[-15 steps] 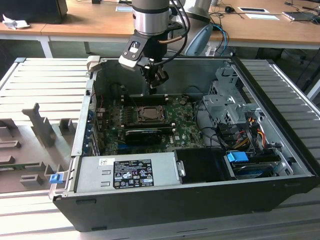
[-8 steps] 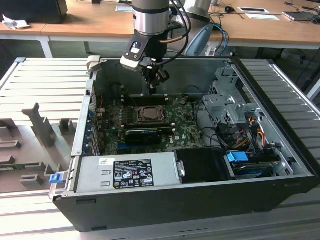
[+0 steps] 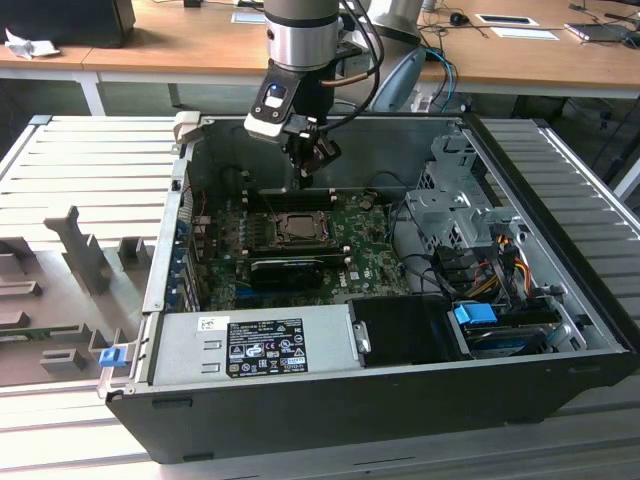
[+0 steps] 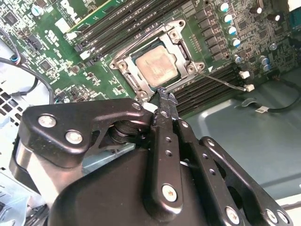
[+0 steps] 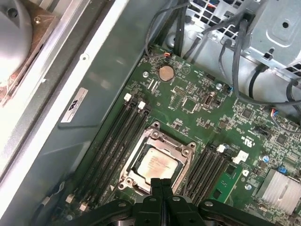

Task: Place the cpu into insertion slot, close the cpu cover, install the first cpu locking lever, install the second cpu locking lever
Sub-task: 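Install the first cpu locking lever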

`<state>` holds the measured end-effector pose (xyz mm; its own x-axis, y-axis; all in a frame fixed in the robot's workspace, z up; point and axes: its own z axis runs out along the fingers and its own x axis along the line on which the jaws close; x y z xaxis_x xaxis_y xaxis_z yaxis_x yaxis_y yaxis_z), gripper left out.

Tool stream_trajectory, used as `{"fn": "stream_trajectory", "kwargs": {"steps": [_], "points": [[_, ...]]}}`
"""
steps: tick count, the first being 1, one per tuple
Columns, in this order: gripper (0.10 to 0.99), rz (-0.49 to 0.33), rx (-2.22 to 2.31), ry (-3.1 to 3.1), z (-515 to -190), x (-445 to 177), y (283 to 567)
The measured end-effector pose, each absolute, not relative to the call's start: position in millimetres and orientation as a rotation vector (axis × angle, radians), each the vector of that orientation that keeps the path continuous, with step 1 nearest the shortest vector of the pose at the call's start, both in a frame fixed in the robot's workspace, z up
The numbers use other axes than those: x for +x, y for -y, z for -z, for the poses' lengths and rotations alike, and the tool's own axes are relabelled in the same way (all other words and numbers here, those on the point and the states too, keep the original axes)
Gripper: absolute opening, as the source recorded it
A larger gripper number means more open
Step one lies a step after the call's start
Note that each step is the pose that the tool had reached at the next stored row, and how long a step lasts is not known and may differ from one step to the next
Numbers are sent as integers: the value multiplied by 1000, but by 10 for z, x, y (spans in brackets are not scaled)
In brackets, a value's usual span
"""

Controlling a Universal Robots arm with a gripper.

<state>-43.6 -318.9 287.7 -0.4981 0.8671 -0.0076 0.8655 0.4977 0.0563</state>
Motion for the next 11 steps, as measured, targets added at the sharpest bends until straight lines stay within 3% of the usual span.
{"fn": "stream_trajectory", "kwargs": {"steps": [11], "points": [[106,-72,1424,-2762,-2877,-436,3189]]}}
